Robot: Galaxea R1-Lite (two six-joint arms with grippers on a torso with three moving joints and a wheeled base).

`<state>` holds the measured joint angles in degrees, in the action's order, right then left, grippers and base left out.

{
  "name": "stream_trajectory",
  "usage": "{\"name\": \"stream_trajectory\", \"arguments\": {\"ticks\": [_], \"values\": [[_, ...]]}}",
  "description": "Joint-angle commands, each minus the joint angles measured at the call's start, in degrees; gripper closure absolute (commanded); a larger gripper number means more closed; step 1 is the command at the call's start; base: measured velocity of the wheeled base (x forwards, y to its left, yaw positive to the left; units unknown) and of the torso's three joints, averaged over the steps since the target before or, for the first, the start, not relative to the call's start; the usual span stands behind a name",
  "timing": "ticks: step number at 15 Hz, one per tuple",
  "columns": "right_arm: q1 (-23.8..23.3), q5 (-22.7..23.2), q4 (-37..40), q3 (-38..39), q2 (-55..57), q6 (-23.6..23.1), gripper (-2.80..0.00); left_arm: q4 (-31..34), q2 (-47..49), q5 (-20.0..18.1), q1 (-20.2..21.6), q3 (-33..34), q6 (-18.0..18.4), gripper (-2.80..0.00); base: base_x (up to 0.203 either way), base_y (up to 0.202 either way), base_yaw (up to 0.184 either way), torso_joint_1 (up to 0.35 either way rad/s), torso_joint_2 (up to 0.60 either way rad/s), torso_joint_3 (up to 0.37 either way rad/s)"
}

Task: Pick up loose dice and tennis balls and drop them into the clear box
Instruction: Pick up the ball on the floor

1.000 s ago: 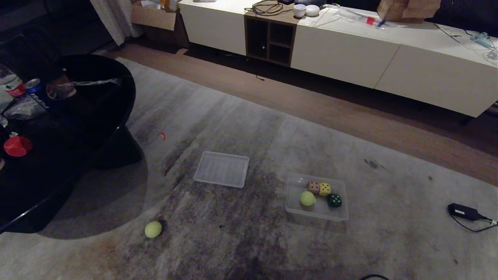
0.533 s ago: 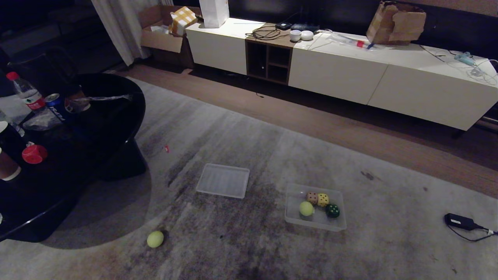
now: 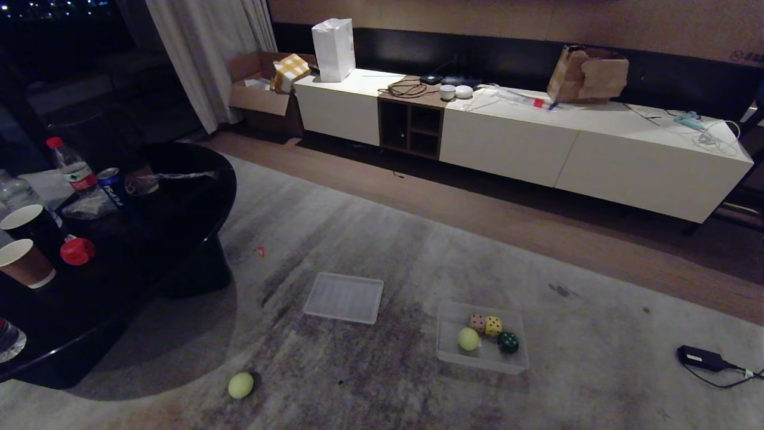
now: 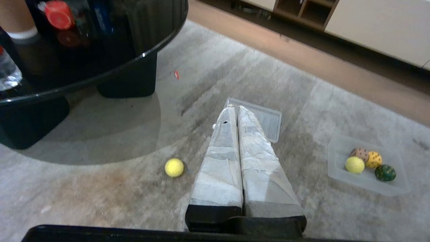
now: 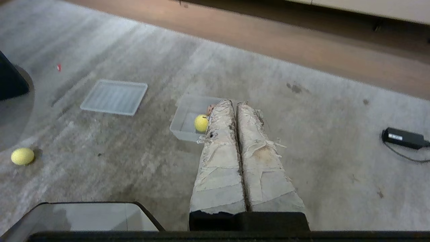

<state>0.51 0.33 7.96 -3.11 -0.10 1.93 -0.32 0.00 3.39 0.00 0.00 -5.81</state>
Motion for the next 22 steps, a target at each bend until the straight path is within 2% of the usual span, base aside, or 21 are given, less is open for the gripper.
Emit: {"name": "stream_trajectory", "arguments": {"ticks": [1, 7, 17, 22], "values": [[0.0, 0.0, 0.0, -0.1, 0.1, 0.0, 0.0, 0.0, 0.1, 0.0, 0.0, 0.1, -0.1, 0.0, 0.0, 0.0, 0.0, 0.002, -0.01, 0.198], [0.0, 0.0, 0.0, -0.1, 0.1, -0.1, 0.0, 0.1, 0.1, 0.0, 0.0, 0.1, 0.1, 0.0, 0.0, 0.0, 0.0, 0.004, 0.0, 0.168], [0.0, -0.1, 0.1, -0.1, 0.1, 0.0, 0.0, 0.1, 0.1, 0.0, 0.0, 0.1, 0.5, 0.0, 0.0, 0.0, 0.0, 0.001, 0.0, 0.007], [0.0, -0.1, 0.1, -0.1, 0.1, 0.1, 0.0, 0.1, 0.1, 0.0, 0.0, 0.1, 0.3, 0.0, 0.001, -0.007, 0.151, 0.002, 0.0, 0.004]]}}
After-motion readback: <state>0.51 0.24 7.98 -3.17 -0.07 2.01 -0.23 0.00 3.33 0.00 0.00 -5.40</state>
